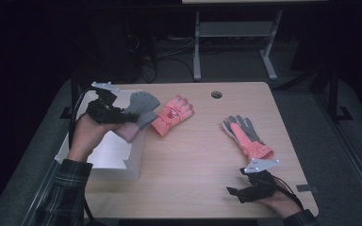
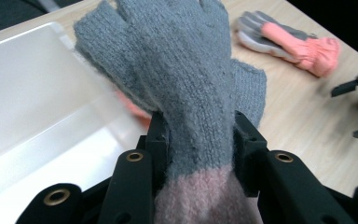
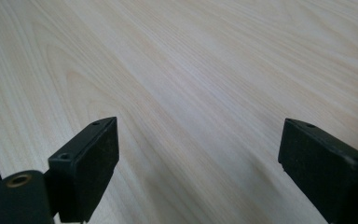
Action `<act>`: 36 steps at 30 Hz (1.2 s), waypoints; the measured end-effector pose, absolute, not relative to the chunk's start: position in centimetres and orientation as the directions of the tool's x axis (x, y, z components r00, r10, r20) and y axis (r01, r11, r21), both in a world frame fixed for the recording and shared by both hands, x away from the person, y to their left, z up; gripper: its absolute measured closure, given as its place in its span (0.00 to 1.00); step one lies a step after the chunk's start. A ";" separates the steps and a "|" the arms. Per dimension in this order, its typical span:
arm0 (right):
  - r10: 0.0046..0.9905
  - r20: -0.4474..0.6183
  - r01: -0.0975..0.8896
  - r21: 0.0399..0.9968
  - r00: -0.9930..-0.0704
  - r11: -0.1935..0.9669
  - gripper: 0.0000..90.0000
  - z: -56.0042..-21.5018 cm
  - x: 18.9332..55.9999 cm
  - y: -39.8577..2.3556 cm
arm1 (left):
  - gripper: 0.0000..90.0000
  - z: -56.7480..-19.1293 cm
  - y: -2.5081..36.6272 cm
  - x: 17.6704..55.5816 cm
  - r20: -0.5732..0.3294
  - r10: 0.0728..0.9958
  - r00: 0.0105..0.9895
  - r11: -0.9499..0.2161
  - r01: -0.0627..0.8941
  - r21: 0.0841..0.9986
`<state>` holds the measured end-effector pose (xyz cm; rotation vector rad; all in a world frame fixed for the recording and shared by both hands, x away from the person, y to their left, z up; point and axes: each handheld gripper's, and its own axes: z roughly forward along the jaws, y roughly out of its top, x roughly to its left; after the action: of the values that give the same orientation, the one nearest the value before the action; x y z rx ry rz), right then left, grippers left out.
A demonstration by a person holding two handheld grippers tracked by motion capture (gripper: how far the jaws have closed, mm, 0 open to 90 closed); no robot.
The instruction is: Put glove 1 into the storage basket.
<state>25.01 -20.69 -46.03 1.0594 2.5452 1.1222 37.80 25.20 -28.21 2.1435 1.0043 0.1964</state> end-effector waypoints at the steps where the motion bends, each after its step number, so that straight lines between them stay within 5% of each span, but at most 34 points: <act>1: 0.662 0.124 0.537 0.701 -0.739 0.469 0.13 -46.0 25.1 -20.6 | 0.72 -28.3 25.5 37.8 -0.165 0.720 0.674 -0.407 0.602 0.687; 12: 0.649 0.117 0.516 0.717 -0.752 0.469 0.13 -45.8 25.1 -20.7 | 0.72 -30.3 30.1 38.8 -0.157 0.813 0.560 -0.331 0.668 0.666; 27: 0.651 0.128 0.520 0.722 -0.748 0.456 0.13 -45.9 24.9 -21.6 | 0.72 -37.5 32.6 41.8 -0.132 0.897 0.423 -0.281 0.773 0.568; 36: 0.649 0.124 0.517 0.722 -0.751 0.460 0.13 -46.0 25.0 -21.6 | 0.71 -40.7 33.3 42.3 -0.115 0.904 0.412 -0.298 0.801 0.519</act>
<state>24.96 -21.56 -45.95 1.0220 2.5362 1.1654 42.26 33.33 -40.67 2.1677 1.4454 0.2712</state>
